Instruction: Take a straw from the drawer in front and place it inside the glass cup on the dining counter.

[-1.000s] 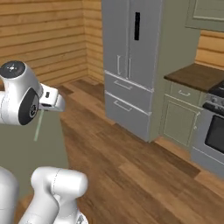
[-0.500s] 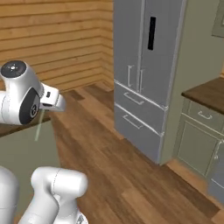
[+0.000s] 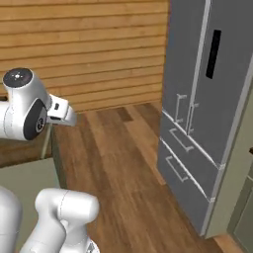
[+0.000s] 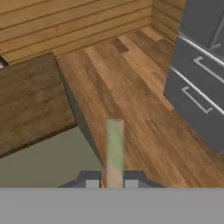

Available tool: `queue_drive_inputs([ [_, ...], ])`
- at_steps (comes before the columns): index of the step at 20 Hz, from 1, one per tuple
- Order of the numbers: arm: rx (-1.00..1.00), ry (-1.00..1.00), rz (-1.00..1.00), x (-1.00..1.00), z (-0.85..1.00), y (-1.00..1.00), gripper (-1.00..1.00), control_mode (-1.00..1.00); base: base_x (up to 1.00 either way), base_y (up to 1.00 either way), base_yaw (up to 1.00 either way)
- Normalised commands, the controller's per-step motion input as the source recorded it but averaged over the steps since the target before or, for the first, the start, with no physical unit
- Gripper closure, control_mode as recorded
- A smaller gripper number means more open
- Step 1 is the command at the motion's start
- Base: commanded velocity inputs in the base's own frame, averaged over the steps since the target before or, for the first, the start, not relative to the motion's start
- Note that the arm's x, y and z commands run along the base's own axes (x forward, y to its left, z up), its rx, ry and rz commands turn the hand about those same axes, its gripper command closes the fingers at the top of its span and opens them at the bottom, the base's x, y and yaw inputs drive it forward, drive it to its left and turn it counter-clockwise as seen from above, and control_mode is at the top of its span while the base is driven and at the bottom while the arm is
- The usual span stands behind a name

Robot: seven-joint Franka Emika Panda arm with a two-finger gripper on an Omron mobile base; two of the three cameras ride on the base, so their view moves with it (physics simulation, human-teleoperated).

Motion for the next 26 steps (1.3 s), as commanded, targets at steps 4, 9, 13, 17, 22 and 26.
queue_drive_inputs([
  [4, 0.00, 0.00, 0.00, 0.00, 0.00, 0.00, 1.00, 1.00, 1.00, -0.51, 0.56],
  [9, 0.00, 0.00, 0.00, 0.00, 0.00, 0.00, 1.00, 1.00, 1.00, -0.52, 0.55],
  [13, 0.00, 0.00, 0.00, 0.00, 0.00, 0.00, 1.00, 1.00, 1.00, -0.39, 0.52],
  [17, 0.00, 0.00, 0.00, 0.00, 0.00, 0.00, 1.00, 1.00, 1.00, -0.37, 0.47],
  [22, 0.00, 0.00, 0.00, 0.00, 0.00, 0.00, 1.00, 1.00, 1.00, -0.49, 0.39],
  [26, 0.00, 0.00, 0.00, 0.00, 0.00, 0.00, 1.00, 1.00, 1.00, -0.52, 0.37],
])
